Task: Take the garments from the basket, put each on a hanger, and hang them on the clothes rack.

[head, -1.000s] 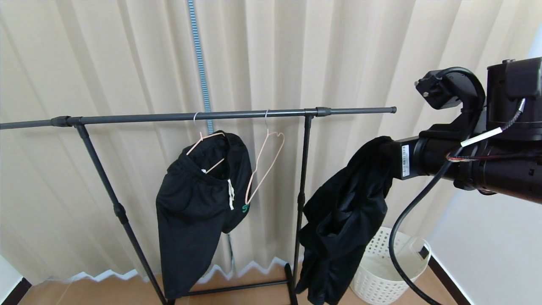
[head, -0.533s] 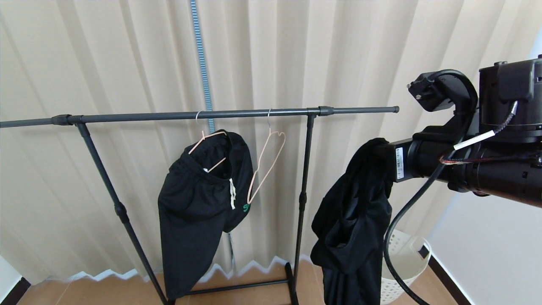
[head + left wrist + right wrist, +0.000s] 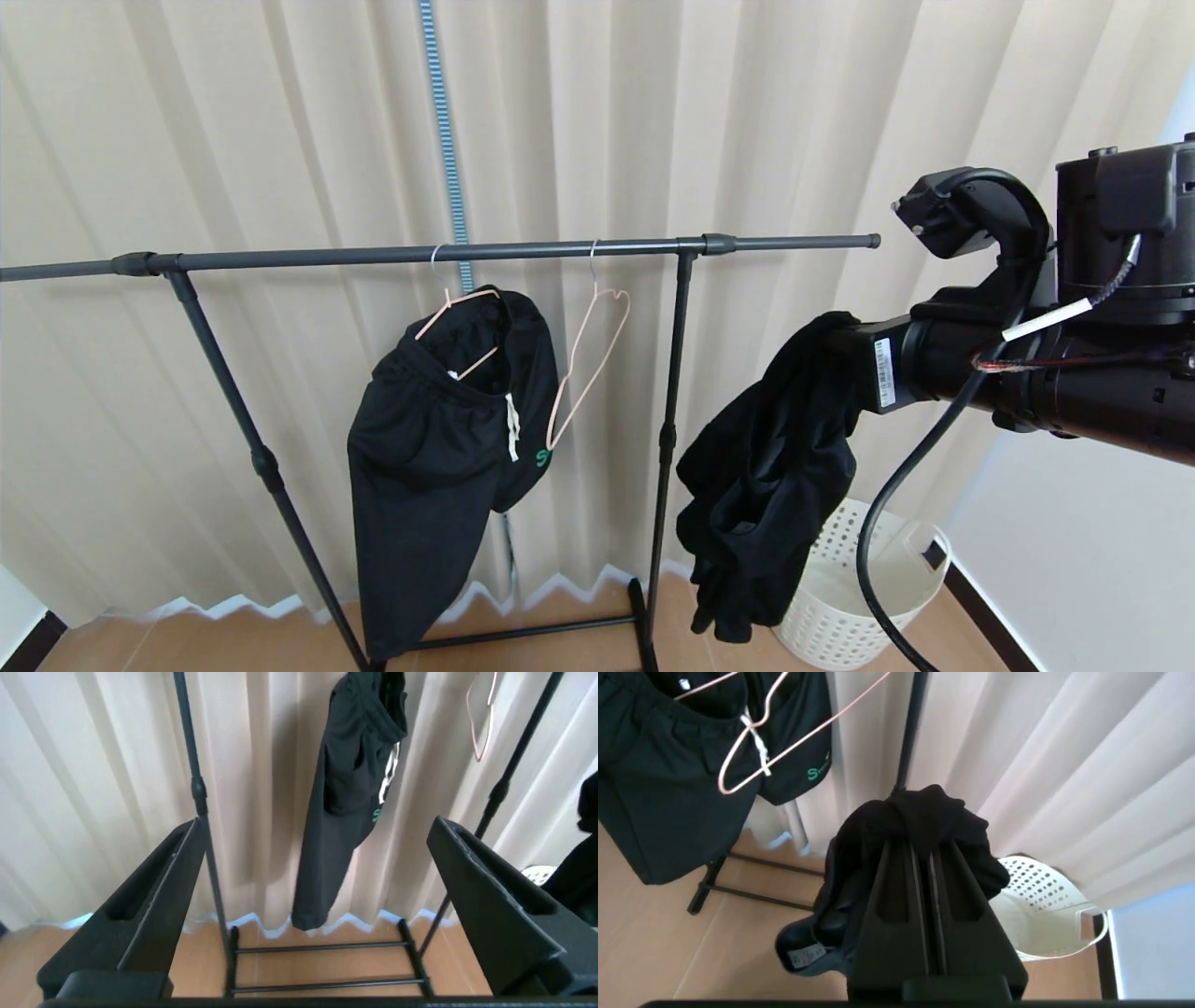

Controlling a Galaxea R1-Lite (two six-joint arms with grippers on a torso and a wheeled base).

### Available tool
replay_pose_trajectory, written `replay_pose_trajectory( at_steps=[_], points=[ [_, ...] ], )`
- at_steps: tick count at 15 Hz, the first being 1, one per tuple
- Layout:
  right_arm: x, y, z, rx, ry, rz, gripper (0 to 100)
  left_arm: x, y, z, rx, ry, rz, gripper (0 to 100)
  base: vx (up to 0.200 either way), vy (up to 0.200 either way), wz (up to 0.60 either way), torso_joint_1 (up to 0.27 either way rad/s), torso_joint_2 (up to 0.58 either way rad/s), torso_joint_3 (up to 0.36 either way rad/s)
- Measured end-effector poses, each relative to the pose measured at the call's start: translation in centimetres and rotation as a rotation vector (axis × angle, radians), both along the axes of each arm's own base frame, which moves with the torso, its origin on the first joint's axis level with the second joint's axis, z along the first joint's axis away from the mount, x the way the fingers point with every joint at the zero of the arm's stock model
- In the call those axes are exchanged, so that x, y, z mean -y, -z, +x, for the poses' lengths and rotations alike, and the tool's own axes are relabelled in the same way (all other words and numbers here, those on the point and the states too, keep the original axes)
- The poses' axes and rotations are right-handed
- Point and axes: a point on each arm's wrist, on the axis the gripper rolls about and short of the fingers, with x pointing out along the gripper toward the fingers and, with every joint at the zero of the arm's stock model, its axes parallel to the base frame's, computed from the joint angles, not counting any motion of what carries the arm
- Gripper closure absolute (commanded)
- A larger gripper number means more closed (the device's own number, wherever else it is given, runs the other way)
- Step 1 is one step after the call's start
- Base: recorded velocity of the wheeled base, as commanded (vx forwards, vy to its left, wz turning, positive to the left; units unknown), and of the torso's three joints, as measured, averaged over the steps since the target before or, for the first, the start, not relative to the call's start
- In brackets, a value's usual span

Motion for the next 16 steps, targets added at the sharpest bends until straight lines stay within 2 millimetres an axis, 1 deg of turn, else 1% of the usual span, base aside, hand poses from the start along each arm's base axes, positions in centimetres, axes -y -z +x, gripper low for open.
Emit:
replay_pose_trajectory(
  at_steps=[3, 4, 5, 7, 8, 9, 10, 11, 12, 13, 14, 15, 16],
  points=[
    [-0.7, 0.5, -0.7, -0.007, -0.05, -0.032, 100, 0.1, -0.4, 0.7, -0.087, 0.01, 0.049, 0, 0.0, 0.0, 0.0, 0.0, 0.0, 0.0],
    [-0.9, 0.8, -0.9, -0.015, -0.066, -0.035, 100, 0.1, -1.2, 1.0, -0.122, 0.019, 0.047, 0, 0.0, 0.0, 0.0, 0.0, 0.0, 0.0],
    [-1.2, 0.9, -1.0, -0.015, -0.092, -0.026, 100, 0.1, -2.4, 1.7, -0.16, 0.028, 0.033, 0, 0.0, 0.0, 0.0, 0.0, 0.0, 0.0],
    [-1.6, 0.3, -0.8, 0.033, -0.134, 0.021, 100, 0.2, -6.1, 4.0, -0.244, 0.076, -0.039, 0, 0.0, 0.0, 0.0, 0.0, 0.0, 0.0],
    [-1.7, 0.4, -0.8, 0.033, -0.137, 0.025, 100, 0.4, -8.1, 5.6, -0.277, 0.115, -0.102, 0, 0.0, 0.0, 0.0, 0.0, 0.0, 0.0],
    [-1.8, 0.7, -0.6, 0.025, -0.13, 0.036, 100, 1.0, -10.1, 7.7, -0.32, 0.169, -0.179, 0, 0.0, 0.0, 0.0, 0.0, 0.0, 0.0],
    [-2.1, 1.0, -0.5, 0.006, -0.114, 0.067, 100, 1.9, -11.7, 9.7, -0.365, 0.228, -0.243, 0, 0.0, 0.0, 0.0, 0.0, 0.0, 0.0],
    [-2.8, 1.2, -0.5, -0.01, -0.117, 0.094, 100, 3.3, -13.0, 11.7, -0.412, 0.288, -0.295, 0, 0.0, 0.0, 0.0, 0.0, 0.0, 0.0],
    [-3.6, 1.3, -0.7, -0.011, -0.137, 0.107, 100, 5.1, -13.9, 13.7, -0.465, 0.349, -0.331, 0, 0.0, 0.0, 0.0, 0.0, 0.0, 0.0],
    [-4.5, 1.5, -0.7, -0.007, -0.158, 0.114, 100, 7.1, -14.4, 15.3, -0.513, 0.413, -0.345, 0, 0.0, 0.0, 0.0, 0.0, 0.0, 0.0],
    [-5.3, 1.6, -0.5, -0.001, -0.172, 0.12, 100, 8.9, -14.7, 16.3, -0.548, 0.464, -0.348, 0, 0.0, 0.0, 0.0, 0.0, 0.0, 0.0],
    [-6.3, 1.7, -0.3, 0.01, -0.175, 0.122, 100, 10.8, -14.7, 17.1, -0.588, 0.508, -0.339, 0, 0.0, 0.0, 0.0, 0.0, 0.0, 0.0],
    [-7.4, 1.8, -0.2, 0.014, -0.183, 0.12, 100, 12.2, -14.2, 17.7, -0.626, 0.535, -0.314, 0, 0.0, 0.0, 0.0, 0.0, 0.0, 0.0]
  ],
)
